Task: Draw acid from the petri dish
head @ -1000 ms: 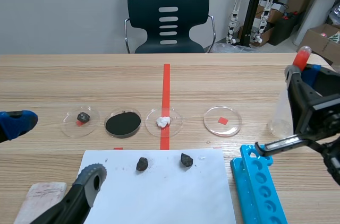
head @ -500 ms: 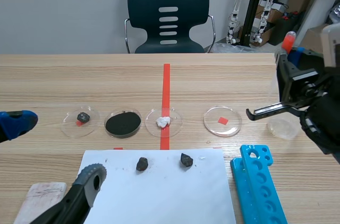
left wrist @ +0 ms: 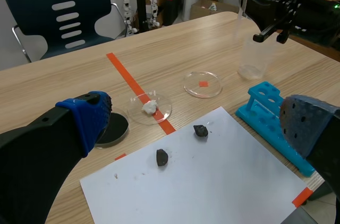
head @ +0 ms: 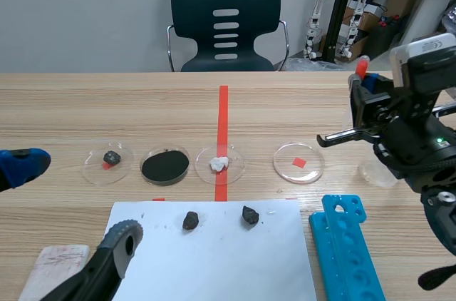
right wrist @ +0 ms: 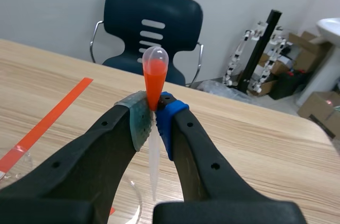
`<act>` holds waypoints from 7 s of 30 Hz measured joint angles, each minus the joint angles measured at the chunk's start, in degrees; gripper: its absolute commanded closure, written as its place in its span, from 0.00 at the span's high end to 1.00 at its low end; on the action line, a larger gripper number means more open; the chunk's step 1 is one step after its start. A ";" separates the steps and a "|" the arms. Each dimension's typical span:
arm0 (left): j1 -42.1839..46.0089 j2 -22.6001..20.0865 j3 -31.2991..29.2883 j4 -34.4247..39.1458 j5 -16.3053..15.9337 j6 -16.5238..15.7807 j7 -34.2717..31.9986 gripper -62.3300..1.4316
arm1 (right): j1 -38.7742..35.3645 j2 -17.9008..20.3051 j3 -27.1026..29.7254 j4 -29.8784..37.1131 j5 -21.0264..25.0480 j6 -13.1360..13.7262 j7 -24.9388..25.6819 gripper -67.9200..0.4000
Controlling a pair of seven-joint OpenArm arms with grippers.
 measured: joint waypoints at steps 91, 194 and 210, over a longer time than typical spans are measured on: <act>0.00 0.00 0.00 0.00 0.00 -0.02 0.00 1.00 | 12.00 1.14 0.00 -25.97 -10.88 12.24 15.02 0.01; 0.00 0.00 0.00 0.00 0.00 -0.02 0.00 1.00 | 11.37 1.14 0.00 -26.73 -10.64 12.24 17.03 0.04; 0.00 0.00 0.00 0.00 0.00 -0.02 0.00 1.00 | 11.23 1.14 0.00 -26.73 -10.64 12.24 17.27 0.06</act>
